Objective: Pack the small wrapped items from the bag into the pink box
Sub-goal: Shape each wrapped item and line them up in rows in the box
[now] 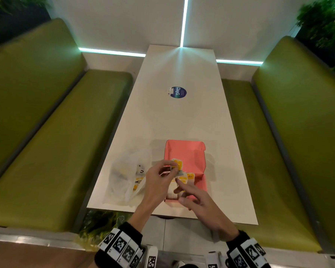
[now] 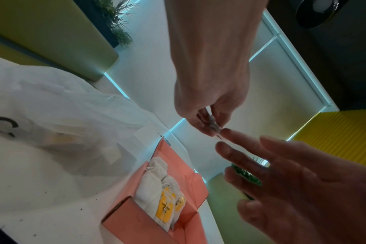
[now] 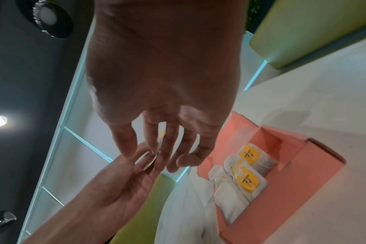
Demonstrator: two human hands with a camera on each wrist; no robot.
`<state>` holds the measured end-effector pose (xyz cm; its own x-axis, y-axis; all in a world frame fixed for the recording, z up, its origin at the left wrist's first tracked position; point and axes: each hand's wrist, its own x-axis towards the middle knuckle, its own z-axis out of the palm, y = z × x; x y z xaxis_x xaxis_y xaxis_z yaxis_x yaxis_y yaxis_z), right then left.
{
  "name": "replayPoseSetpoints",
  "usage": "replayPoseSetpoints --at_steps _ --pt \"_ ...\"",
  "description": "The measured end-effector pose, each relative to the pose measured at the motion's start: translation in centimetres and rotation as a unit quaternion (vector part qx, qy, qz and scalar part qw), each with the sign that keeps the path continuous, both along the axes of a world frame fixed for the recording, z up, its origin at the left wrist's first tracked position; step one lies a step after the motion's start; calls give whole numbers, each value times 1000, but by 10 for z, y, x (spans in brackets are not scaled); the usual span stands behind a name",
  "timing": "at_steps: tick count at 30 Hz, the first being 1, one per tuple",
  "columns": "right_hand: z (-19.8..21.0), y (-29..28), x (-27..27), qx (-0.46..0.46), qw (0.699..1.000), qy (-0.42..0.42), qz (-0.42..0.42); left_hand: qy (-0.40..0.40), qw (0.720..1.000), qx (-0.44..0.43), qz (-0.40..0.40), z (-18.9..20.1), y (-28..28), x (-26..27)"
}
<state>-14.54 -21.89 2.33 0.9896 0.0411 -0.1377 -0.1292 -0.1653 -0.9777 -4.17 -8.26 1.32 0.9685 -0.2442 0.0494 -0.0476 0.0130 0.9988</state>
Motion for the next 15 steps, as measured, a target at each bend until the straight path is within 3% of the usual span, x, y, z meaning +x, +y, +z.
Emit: replayPoseSetpoints --at_steps 4,6,11,15 --pt "12 -15 14 -31 987 -51 -150 -12 999 1 -35 -1 2 -2" --pt "19 -21 27 -53 979 -68 -184 -11 998 -11 -65 -1 2 -6" --pt "23 -22 47 -204 973 -80 -71 12 992 -10 -129 -4 1 -15" --pt "22 -26 49 -246 966 -75 -27 -19 987 69 -141 -10 6 -14"
